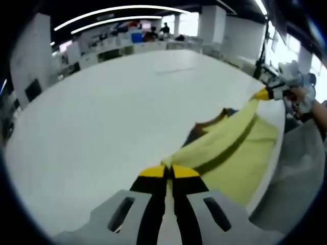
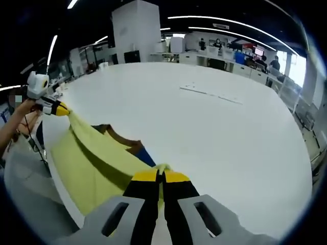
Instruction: Fold the garment on the visible template until the final outline fits inside the template.
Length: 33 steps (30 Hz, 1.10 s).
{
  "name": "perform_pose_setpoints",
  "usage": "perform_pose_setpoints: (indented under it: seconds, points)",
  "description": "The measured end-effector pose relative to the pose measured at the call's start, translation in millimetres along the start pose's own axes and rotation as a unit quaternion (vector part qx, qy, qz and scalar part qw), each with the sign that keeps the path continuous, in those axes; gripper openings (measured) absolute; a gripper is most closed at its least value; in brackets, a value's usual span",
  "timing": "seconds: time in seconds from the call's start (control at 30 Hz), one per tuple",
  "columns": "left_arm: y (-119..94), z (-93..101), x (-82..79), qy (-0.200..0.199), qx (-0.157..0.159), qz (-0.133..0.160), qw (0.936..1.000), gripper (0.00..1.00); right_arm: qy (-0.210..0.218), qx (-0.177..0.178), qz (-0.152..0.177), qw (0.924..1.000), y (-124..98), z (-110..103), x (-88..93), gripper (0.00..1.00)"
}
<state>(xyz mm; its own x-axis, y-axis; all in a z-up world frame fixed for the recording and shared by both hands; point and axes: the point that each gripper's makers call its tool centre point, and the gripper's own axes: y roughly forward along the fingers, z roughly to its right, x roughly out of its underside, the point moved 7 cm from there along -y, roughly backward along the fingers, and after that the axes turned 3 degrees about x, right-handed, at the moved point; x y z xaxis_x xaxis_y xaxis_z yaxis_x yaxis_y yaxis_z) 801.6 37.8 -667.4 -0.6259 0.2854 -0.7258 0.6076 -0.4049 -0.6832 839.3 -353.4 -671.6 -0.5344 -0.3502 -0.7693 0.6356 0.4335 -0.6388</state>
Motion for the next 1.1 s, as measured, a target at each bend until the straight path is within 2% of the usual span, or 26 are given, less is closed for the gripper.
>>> perform_pose_setpoints:
  seconds: [0.07,0.27,0.43,0.57,0.9,1.1]
  points:
    - [3,-0.1,1.2,0.002,0.0,-0.006,1.0,0.0,0.021,-0.013,0.006,0.9997,2,0,0.6,0.02]
    - [9,-1.1,2.1,0.006,-0.004,-0.008,0.9999,0.0,0.052,-0.009,0.01,0.9986,9,7,4.4,0.02]
    - [17,0.9,9.7,0.017,-0.009,-0.023,0.9995,0.0,0.083,-0.013,0.01,0.9964,16,7,13.9,0.02]
    - [22,1.7,12.5,0.025,-0.021,-0.019,0.9993,0.0,0.08,-0.004,0.009,0.9968,19,5,18.5,0.02]
    - [34,0.1,18.3,0.026,-0.031,-0.03,0.9987,0.0,0.066,0.004,-0.01,0.9977,30,5,27.3,0.02]
    - [39,2.1,25.6,0.038,-0.026,-0.04,0.9981,0.0,0.047,0.005,-0.025,0.9986,34,4,32.3,0.02]
